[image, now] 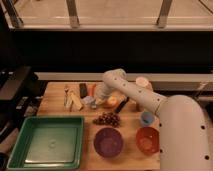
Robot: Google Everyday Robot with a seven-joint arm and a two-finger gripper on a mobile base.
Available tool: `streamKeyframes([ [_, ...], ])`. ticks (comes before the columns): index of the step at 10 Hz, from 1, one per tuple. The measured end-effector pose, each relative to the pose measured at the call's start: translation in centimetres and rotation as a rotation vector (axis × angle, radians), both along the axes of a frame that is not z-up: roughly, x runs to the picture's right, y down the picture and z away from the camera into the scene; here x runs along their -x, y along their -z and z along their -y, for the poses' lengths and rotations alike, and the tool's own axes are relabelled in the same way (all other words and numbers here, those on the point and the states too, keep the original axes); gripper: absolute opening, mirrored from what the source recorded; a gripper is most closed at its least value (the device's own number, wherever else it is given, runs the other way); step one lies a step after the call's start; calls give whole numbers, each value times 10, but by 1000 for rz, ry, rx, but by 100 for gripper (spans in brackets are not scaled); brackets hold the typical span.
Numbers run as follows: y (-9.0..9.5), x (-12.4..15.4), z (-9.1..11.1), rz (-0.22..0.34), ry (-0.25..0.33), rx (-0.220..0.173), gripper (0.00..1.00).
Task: Place towel in table surface
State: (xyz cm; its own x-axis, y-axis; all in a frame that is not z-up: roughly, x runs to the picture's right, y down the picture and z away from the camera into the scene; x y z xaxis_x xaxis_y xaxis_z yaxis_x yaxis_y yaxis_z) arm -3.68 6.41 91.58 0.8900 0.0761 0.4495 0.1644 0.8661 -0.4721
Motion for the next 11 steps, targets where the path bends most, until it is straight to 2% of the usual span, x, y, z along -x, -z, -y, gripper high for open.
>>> streamKeyframes([
  [6, 118, -5, 83, 113, -4, -132, 0],
  [8, 137, -5, 100, 131, 1, -155, 0],
  [11, 137, -6, 106, 139, 3, -151, 0],
])
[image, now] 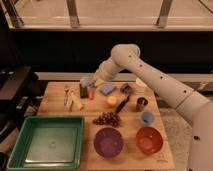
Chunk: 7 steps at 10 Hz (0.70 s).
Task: Place towel in table surface
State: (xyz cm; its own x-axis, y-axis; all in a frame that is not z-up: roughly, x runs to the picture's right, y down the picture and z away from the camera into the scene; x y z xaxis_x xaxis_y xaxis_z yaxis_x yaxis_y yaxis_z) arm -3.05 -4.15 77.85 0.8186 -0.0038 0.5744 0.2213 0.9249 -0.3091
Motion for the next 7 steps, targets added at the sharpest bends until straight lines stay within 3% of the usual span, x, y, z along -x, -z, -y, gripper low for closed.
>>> streamKeyframes([
  [6, -76, 12, -56, 5, 21, 114, 0],
  [7, -90, 16, -64, 3, 26, 137, 6],
])
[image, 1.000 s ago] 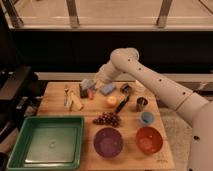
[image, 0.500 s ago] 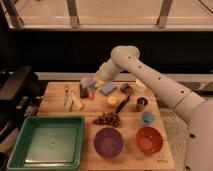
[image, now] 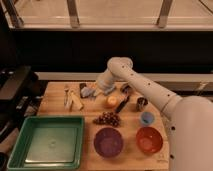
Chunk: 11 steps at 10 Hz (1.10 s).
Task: Place towel in table surface
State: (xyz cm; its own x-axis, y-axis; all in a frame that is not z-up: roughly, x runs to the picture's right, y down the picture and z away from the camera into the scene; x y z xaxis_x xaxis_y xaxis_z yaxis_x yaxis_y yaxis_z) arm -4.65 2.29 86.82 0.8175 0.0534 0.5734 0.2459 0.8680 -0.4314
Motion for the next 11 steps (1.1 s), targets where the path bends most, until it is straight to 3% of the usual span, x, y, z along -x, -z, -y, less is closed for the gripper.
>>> streamKeyframes([
  [6, -47, 8, -26, -47, 12, 77, 63],
  [7, -50, 8, -30, -52, 11, 87, 67],
  [11, -50, 6, -34, -55, 3, 99, 68],
])
